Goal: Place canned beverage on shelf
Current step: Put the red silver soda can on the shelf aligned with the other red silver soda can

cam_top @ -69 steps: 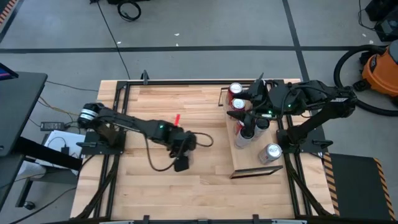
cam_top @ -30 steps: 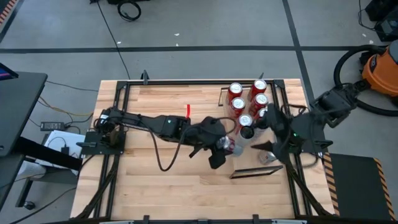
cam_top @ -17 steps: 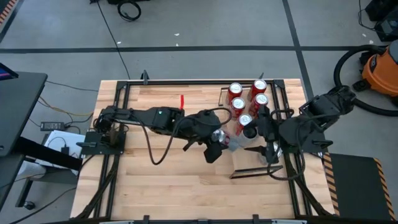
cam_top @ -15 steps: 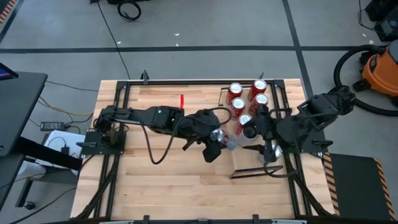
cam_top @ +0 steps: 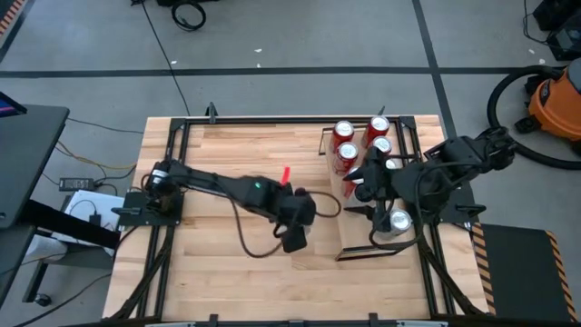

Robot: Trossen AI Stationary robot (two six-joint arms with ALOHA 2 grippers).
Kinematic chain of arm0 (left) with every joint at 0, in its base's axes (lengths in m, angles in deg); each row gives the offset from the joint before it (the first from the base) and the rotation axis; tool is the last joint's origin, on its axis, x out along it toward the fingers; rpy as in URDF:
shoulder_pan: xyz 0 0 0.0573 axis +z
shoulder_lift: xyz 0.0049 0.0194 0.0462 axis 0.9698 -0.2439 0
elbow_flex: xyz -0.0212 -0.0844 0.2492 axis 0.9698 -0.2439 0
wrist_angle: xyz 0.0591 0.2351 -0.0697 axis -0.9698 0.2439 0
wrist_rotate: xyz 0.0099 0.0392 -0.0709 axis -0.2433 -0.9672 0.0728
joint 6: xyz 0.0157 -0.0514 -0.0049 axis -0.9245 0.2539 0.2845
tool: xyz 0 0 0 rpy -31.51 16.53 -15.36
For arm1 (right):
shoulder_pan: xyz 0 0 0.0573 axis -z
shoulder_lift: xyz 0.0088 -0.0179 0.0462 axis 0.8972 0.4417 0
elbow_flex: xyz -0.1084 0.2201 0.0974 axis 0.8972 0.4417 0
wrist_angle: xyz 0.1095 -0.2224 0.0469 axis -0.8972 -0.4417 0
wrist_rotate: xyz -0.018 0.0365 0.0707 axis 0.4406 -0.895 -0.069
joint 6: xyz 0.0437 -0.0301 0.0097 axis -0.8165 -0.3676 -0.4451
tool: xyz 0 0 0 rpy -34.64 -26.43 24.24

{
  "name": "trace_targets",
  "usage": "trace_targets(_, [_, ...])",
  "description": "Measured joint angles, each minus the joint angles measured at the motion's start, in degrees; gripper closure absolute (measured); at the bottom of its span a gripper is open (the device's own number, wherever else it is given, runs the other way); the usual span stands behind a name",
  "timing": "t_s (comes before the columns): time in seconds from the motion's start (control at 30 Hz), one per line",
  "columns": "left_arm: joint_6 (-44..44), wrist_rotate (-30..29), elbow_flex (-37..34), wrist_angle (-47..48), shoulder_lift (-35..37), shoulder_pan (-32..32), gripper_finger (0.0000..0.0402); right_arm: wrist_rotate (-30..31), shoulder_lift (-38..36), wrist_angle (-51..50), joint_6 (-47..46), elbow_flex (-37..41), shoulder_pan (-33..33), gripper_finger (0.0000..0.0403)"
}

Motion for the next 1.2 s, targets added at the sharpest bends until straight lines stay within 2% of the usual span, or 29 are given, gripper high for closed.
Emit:
trace_targets(0.17, [0.0, 3.9, -8.0, -10.7, -1.1, 0.1, 0.0097, 0.2, -1.1, -1.3, -2.1, 0.0, -0.1, 0.0055])
trace_targets(0.37, [-0.3, 5.8, -9.9, -19.4, -4.1, 0.6, 0.0097, 0.5, -1.7, -2.3, -2.4, 0.0, -0.1, 0.0055])
trace_targets(0.57, [-0.6, 9.0, -9.9, -21.3, -7.9, 0.9, 0.0097, 0.7, -1.8, -3.1, -2.3, 0.0, 0.0, 0.0055])
trace_targets(0.77, [-0.7, 8.8, -9.9, -21.3, -9.9, 0.0, 0.0097, 0.7, -1.8, -4.0, -2.3, 0.0, 0.0, 0.0055])
trace_targets(0.9, [-0.8, 5.9, -9.7, -21.9, -10.5, -1.0, 0.0092, 0.7, -1.8, -4.1, -2.3, 0.0, 0.0, 0.0055])
trace_targets(1.2, [-0.6, 4.2, -9.3, -21.8, -10.7, -3.5, 0.0029, 0.1, -1.9, -4.2, -2.5, 0.0, 0.0, 0.0055])
